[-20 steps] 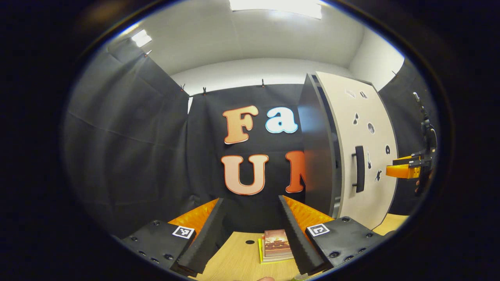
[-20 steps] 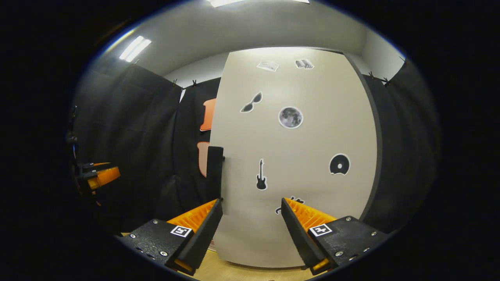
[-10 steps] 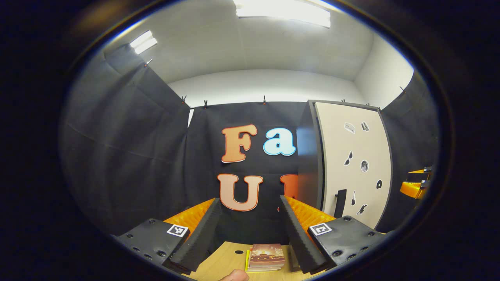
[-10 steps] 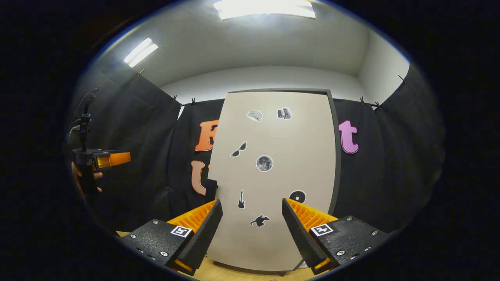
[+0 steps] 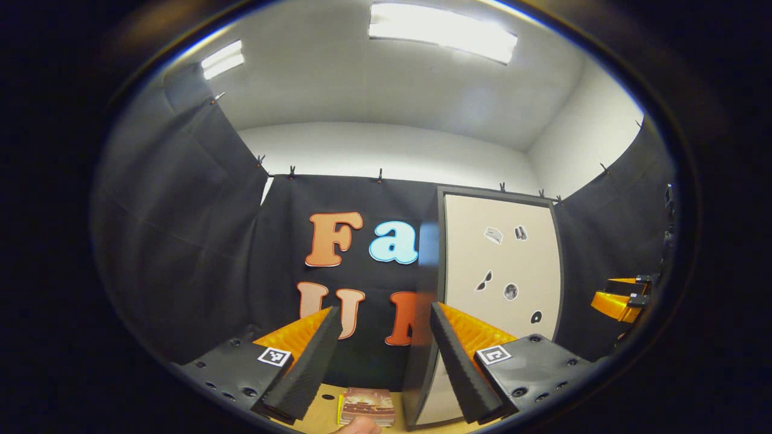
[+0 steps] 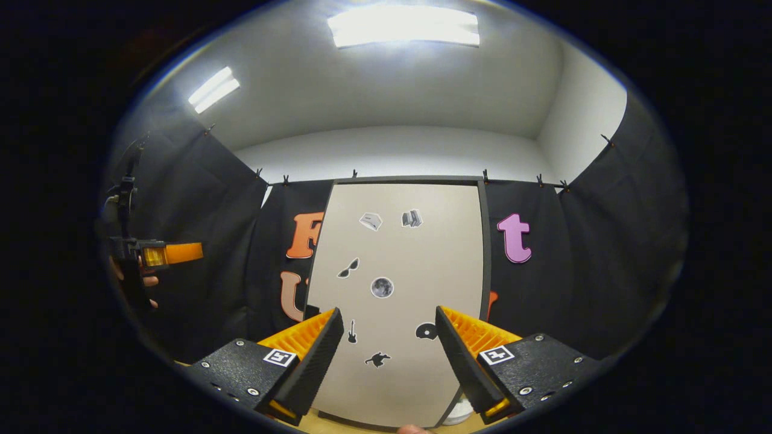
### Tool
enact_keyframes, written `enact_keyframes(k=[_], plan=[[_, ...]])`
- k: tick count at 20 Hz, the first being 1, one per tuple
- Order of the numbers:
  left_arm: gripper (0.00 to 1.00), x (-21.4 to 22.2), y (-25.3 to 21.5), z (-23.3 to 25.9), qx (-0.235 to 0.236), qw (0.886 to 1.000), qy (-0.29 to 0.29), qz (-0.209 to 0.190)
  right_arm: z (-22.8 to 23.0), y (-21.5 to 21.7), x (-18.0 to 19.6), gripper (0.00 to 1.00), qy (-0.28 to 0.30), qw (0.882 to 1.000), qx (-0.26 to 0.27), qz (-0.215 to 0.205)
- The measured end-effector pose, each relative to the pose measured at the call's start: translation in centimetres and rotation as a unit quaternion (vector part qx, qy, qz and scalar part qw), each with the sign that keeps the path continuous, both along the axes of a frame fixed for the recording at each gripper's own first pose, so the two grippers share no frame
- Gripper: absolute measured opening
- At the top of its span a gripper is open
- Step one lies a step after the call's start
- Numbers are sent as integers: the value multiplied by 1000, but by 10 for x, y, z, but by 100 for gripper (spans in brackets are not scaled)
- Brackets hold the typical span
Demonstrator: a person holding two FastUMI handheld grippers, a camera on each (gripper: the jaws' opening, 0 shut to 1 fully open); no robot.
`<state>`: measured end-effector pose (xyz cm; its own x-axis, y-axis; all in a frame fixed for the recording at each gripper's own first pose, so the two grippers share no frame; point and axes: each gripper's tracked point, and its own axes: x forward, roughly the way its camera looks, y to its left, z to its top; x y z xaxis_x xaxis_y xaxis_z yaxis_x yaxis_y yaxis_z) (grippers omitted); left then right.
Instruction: Open the cabinet door with the right hand, grasp the bottle in the cabinet with the left hand and place it on the coaster, then close the cabinet door with the right hand.
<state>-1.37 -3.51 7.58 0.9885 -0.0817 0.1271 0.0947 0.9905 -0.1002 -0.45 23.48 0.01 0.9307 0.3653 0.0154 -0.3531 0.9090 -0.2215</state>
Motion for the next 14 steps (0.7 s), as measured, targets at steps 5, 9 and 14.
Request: enact_keyframes(k=[5, 9, 14], plan=[[93, -1, -1, 12, 6, 1000, -13, 8, 6, 11, -12, 95, -5, 1000, -4, 14], [93, -12, -1, 20, 18, 999, -31, 14, 6, 15, -18, 95, -11, 1000, 2, 14], [93, -13, 11, 18, 39, 998, -37, 41, 3, 27, -18, 94, -13, 1000, -5, 22]])
